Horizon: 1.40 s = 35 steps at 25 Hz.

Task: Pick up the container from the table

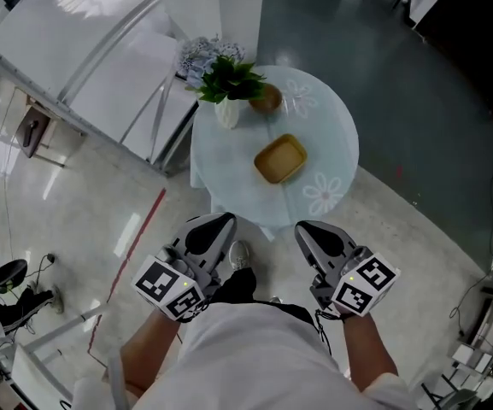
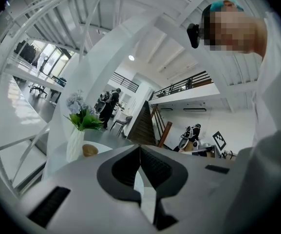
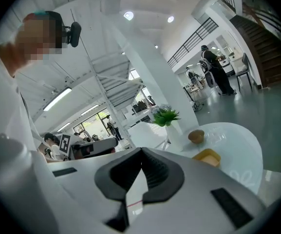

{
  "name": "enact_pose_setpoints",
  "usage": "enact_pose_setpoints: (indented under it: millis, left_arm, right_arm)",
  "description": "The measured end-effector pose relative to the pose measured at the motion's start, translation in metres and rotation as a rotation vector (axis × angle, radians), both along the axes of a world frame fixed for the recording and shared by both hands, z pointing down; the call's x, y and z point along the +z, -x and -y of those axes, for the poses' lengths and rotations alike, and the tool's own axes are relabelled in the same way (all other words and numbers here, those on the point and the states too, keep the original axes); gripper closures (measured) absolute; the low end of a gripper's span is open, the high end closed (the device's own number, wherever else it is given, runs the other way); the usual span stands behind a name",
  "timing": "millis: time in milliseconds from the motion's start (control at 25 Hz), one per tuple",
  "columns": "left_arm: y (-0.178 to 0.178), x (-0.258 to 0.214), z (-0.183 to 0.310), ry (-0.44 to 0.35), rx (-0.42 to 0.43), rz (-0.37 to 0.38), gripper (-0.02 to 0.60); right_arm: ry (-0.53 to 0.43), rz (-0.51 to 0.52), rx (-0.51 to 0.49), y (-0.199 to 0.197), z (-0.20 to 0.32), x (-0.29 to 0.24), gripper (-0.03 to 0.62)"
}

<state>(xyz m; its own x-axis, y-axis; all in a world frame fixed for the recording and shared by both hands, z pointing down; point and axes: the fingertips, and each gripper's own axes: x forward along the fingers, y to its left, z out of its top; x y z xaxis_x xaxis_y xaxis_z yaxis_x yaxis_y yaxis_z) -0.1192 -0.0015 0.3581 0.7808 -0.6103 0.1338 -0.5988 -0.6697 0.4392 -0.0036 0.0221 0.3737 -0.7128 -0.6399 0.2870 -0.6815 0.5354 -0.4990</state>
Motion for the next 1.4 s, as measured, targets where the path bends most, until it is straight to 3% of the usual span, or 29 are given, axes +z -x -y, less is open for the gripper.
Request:
enact_pose_setpoints:
  millis: [760, 1400]
  left_arm:
    - [0.03, 0.005, 0.059, 0.005, 0.019, -0.008, 0.56]
    - [0.013, 0.019, 0.087, 0.032, -0.018, 0.014, 0.56]
  right_arm:
    - [0.012, -0.024, 0.021, 0.029, 0.063, 0.002, 0.574]
    - [0.078, -0.029, 0.026, 0.006, 0.101, 0.032, 0.574]
